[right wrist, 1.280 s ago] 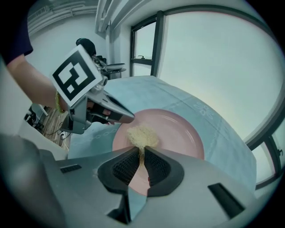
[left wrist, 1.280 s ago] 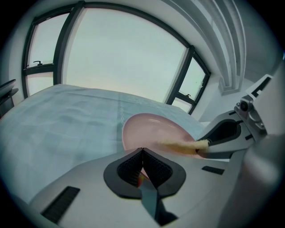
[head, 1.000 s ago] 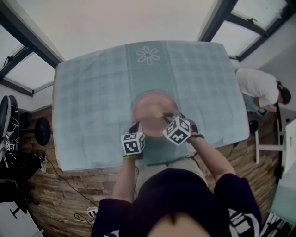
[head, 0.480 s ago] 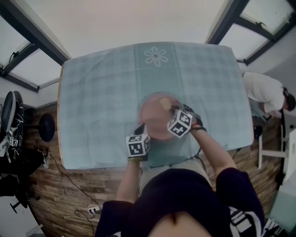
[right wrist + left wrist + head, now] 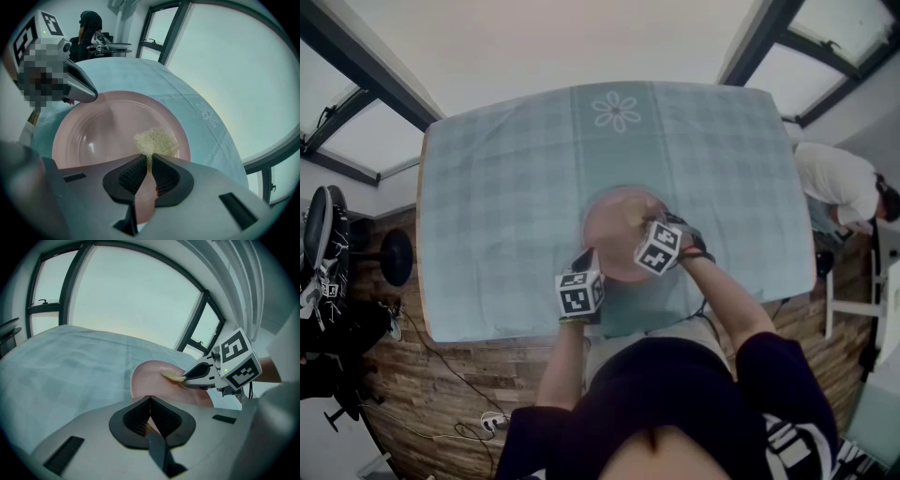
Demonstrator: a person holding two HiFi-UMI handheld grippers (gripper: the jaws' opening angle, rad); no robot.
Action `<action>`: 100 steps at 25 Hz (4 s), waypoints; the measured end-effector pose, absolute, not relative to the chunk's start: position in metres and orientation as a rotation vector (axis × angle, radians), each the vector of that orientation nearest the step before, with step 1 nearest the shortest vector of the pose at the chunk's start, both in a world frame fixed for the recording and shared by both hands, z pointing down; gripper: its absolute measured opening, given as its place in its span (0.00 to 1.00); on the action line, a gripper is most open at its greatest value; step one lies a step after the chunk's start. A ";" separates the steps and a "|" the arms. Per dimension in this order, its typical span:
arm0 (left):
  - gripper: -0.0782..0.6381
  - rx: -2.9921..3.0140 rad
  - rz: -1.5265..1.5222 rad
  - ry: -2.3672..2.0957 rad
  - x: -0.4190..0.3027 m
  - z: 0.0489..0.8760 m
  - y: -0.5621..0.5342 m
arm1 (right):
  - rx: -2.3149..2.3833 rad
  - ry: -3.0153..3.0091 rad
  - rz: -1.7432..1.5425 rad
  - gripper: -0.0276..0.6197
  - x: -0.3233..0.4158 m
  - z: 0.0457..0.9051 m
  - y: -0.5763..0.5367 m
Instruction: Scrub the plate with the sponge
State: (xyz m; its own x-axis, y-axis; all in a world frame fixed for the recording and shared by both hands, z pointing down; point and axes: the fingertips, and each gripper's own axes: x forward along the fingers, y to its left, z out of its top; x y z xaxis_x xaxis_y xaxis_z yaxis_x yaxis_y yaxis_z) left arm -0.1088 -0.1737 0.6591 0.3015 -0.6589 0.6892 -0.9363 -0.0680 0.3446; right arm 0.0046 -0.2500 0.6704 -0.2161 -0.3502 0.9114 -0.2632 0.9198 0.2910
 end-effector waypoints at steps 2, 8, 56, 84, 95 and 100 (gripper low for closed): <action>0.12 1.803 0.456 -1.433 -0.109 0.659 -0.174 | 0.446 -1.812 -0.067 0.11 0.004 0.672 -0.246; 0.12 1.804 0.453 -1.437 -0.108 0.660 -0.174 | 0.386 -1.820 -0.013 0.11 0.005 0.676 -0.227; 0.12 1.829 0.482 -1.424 -0.097 0.661 -0.157 | 0.313 -1.945 0.105 0.11 0.029 0.611 -0.137; 0.12 1.821 0.462 -1.408 -0.096 0.659 -0.158 | 0.415 -1.749 -0.185 0.11 0.051 0.645 -0.250; 0.12 1.834 0.476 -1.406 -0.097 0.662 -0.158 | 0.386 -1.690 -0.062 0.11 0.071 0.665 -0.226; 0.12 1.836 0.481 -1.409 -0.098 0.660 -0.155 | 0.400 -1.712 0.001 0.11 0.072 0.665 -0.210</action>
